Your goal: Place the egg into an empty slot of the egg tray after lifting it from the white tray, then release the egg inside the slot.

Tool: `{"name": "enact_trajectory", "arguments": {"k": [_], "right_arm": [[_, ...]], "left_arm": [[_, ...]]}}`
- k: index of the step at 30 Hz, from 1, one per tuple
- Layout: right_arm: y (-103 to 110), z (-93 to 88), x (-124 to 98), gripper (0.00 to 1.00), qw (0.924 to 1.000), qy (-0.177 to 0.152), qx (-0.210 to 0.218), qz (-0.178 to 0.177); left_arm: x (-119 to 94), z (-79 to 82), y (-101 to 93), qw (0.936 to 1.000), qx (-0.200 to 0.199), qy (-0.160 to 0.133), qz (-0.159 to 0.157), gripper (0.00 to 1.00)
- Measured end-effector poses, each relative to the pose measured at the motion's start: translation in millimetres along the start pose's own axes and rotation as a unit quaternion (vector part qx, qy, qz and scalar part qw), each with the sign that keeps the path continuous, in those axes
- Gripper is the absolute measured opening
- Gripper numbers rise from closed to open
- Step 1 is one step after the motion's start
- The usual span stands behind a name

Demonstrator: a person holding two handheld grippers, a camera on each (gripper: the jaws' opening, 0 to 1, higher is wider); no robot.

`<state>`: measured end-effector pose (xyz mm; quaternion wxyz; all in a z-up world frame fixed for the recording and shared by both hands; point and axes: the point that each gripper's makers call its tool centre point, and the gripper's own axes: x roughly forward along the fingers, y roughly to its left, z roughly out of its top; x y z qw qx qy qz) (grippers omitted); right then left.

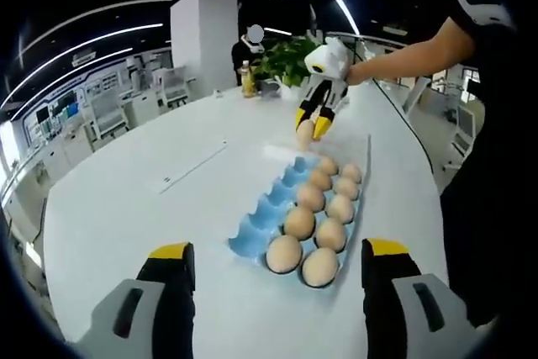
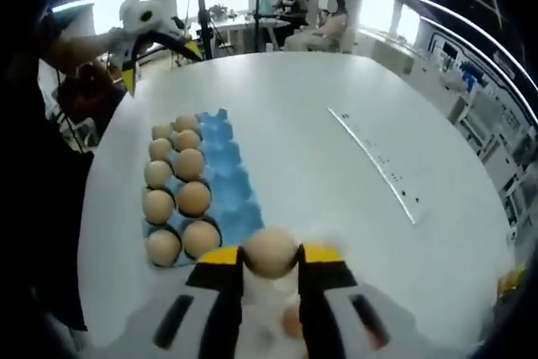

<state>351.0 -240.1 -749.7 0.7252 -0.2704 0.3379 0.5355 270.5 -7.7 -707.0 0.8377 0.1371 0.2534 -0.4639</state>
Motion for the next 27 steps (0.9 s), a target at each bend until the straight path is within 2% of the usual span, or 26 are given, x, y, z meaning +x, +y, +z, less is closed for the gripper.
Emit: {"name": "enact_trajectory", "arguments": {"k": [6, 11, 14, 17, 27], "right_arm": [[16.8, 26.1, 17.3, 0.24, 0.9996, -0.016, -0.016, 0.018], [23.0, 41.3, 29.8, 0.24, 0.9989, -0.024, -0.022, 0.033], [24.5, 43.8, 32.1, 0.24, 0.9988, -0.025, -0.026, 0.034], [30.5, 57.6, 43.8, 0.24, 0.9977, -0.031, -0.038, 0.046], [42.5, 87.4, 63.3, 0.24, 0.9947, -0.046, -0.058, 0.071]], "left_arm": [[1.8, 3.0, -0.2, 0.9999, 0.006, -0.009, -0.005, 0.82], [0.5, 1.8, 1.2, 0.9999, 0.008, -0.008, -0.006, 0.82], [0.3, 1.8, 1.6, 0.9999, 0.009, -0.009, -0.006, 0.81], [0.3, 0.1, 3.9, 0.9999, 0.009, -0.007, -0.007, 0.81], [5.2, 1.6, 7.0, 0.9999, 0.009, -0.01, -0.01, 0.81]]}}
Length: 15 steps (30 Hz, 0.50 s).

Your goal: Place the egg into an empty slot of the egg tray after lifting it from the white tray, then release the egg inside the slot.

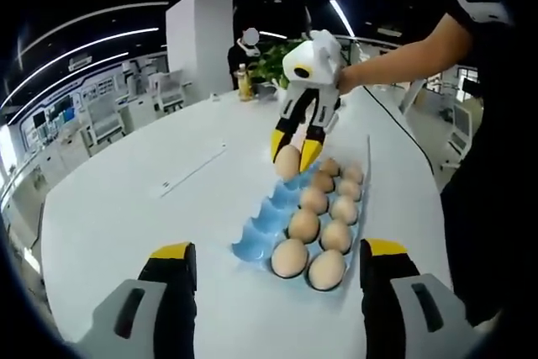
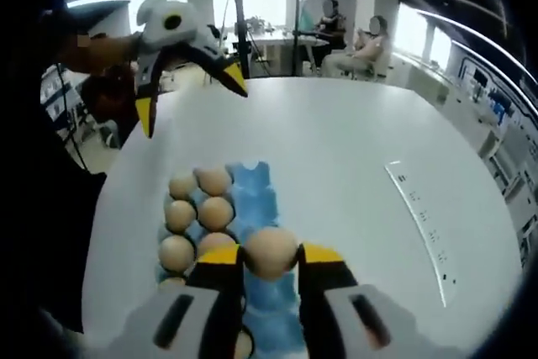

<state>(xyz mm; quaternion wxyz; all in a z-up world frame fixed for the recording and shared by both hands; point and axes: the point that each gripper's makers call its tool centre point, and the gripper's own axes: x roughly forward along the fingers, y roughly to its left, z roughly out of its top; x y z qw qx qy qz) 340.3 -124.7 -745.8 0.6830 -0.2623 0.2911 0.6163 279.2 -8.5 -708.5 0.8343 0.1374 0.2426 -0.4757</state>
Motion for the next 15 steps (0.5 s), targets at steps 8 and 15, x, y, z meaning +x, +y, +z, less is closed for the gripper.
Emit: {"name": "enact_trajectory", "arguments": {"k": [8, 15], "right_arm": [[5.0, 18.9, 20.9, 0.24, 0.9997, -0.008, -0.015, 0.02], [9.9, 33.4, 35.3, 0.24, 0.999, -0.01, -0.029, 0.033]], "left_arm": [[-2.1, 0.6, 5.3, 1.0, -0.001, -0.002, 0.004, 0.81], [-4.2, -1.2, 7.3, 1.0, -0.002, 0.0, 0.006, 0.8]]}}
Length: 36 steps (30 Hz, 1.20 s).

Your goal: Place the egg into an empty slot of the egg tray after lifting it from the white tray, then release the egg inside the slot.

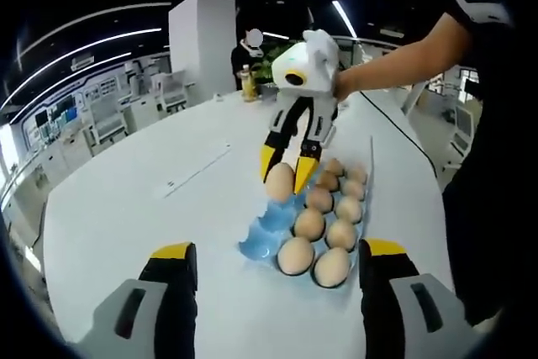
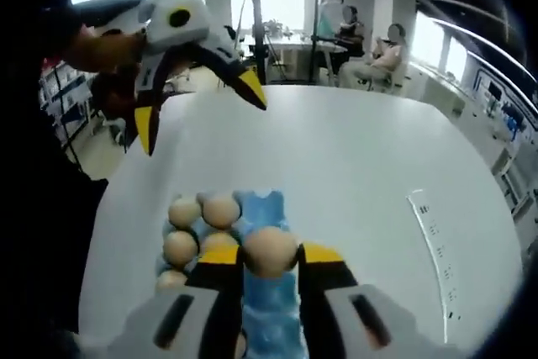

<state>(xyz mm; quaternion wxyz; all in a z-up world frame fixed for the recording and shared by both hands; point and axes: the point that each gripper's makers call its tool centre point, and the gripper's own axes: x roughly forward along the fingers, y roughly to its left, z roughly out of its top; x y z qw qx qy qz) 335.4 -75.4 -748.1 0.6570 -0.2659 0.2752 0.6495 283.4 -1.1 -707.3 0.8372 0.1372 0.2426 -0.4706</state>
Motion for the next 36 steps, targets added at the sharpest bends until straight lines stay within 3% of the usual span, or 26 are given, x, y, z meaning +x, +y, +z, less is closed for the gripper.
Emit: {"name": "enact_trajectory", "arguments": {"k": [16, 36], "right_arm": [[2.6, 20.2, 41.0, 0.24, 0.9996, 0.005, -0.015, 0.024], [5.5, 12.8, 68.4, 0.25, 0.9982, 0.036, -0.017, 0.046]], "left_arm": [[-7.4, -3.2, 4.8, 1.0, -0.007, -0.003, 0.006, 0.8], [-12.8, -7.1, 7.0, 0.9999, -0.01, -0.001, 0.01, 0.78]]}}
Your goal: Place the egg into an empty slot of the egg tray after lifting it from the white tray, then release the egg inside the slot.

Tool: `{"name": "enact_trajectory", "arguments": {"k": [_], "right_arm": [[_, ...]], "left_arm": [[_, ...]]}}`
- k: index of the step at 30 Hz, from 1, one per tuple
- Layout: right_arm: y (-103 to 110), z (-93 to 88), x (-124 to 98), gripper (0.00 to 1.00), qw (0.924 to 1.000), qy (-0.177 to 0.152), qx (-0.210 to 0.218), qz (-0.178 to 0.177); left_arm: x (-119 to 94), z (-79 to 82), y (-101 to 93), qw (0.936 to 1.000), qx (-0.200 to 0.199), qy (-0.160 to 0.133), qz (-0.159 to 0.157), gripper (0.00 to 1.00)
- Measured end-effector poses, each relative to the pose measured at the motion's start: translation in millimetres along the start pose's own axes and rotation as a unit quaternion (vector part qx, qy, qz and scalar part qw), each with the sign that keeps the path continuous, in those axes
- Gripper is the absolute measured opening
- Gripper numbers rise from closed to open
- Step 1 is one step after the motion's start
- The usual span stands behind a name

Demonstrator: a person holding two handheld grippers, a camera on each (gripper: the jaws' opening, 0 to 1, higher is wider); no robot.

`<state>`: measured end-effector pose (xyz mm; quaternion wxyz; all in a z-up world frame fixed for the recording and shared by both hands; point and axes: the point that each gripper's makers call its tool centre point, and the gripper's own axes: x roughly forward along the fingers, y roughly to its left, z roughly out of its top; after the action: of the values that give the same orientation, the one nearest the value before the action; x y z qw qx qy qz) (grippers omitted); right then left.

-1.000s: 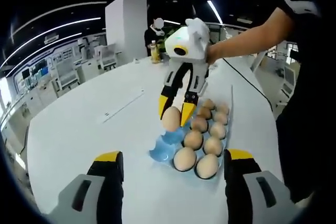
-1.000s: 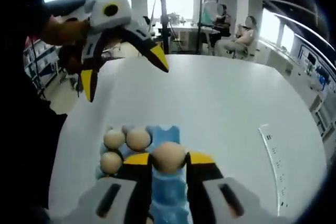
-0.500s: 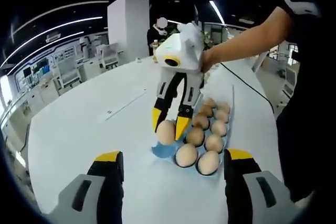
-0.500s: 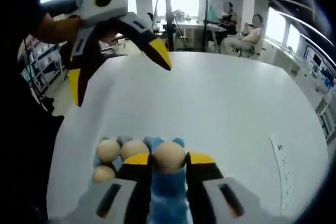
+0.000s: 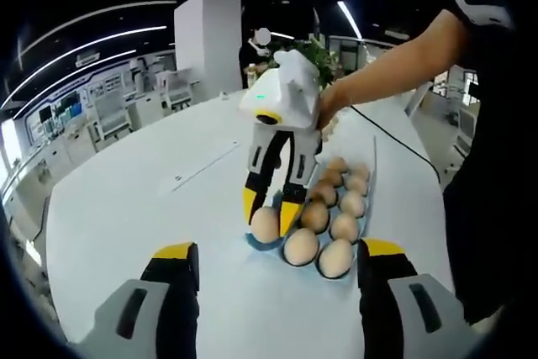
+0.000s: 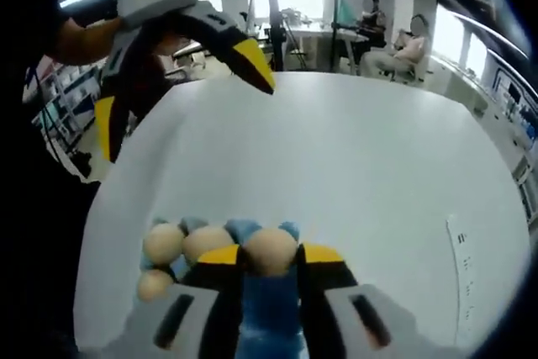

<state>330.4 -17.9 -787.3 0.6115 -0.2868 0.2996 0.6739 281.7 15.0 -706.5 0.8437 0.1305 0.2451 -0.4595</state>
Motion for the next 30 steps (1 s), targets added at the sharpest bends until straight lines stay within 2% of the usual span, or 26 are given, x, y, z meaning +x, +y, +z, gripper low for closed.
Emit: {"name": "enact_trajectory", "arguments": {"k": [16, 19, 27, 30], "right_arm": [[-1.2, -1.4, 8.9, 0.25, 0.9997, 0.02, 0.002, 0.014], [-1.7, -1.7, 12.3, 0.25, 0.999, 0.031, 0.014, 0.028], [-0.9, -2.5, 11.2, 0.26, 0.9988, 0.025, 0.024, 0.035], [-0.3, -2.2, 10.6, 0.26, 0.9991, 0.015, 0.012, 0.039]], "left_arm": [[-0.7, -0.1, 1.0, 1.0, -0.002, -0.001, 0.002, 0.77], [-2.4, 0.7, 2.4, 1.0, 0.0, -0.003, 0.007, 0.77], [-3.1, 1.6, 2.5, 1.0, 0.003, -0.006, 0.008, 0.77], [-3.6, 1.5, 2.8, 0.9999, 0.001, -0.007, 0.008, 0.77]]}}
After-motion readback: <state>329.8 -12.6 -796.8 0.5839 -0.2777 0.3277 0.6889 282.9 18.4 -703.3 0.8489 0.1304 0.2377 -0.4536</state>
